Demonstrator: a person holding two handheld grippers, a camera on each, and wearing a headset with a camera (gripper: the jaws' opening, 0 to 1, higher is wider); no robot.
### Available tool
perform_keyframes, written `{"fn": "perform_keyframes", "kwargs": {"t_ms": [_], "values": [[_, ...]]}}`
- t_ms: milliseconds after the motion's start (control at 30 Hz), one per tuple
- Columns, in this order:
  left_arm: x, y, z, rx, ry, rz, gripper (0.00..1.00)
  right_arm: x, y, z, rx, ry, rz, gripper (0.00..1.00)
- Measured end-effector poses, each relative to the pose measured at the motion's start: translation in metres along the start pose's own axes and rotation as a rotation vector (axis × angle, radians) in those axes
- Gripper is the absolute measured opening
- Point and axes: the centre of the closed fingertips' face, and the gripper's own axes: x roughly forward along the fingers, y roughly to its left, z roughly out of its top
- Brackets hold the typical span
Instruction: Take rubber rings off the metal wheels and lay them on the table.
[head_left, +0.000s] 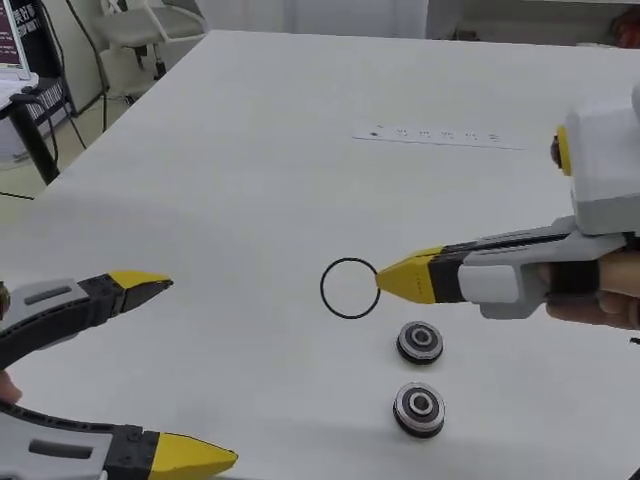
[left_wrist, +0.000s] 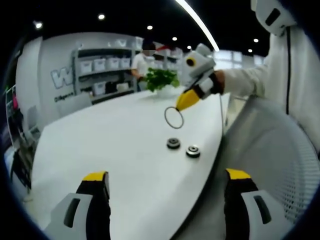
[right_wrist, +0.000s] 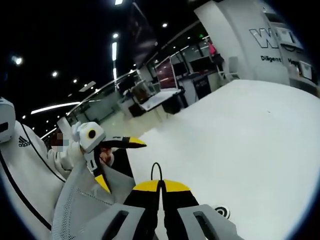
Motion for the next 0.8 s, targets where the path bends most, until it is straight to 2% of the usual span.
{"fn": "perform_keyframes", "kwargs": {"t_ms": [67, 233, 400, 567, 800], "values": [[0.0, 0.0, -0.003, 0.001, 0.015, 0.001, 0.96, 0.008, 0.004, 0.0, -0.034, 0.015, 0.009, 0.0], [0.001, 0.0, -0.005, -0.001, 0.02, -0.004, 0.96, 0.028, 0.013, -0.006, -0.05, 0.06, 0.047, 0.0], [0.002, 0.001, -0.006, -0.005, 0.022, -0.003, 0.95, 0.045, 0.016, -0.023, -0.035, 0.106, 0.065, 0.0], [0.002, 0.0, -0.007, -0.007, 0.026, -0.005, 0.95, 0.057, 0.012, -0.043, -0.009, 0.135, 0.06, 0.0], [0.003, -0.001, -0.009, -0.01, 0.035, -0.012, 0.94, 0.063, 0.002, -0.064, 0.018, 0.175, 0.024, 0.0]]}}
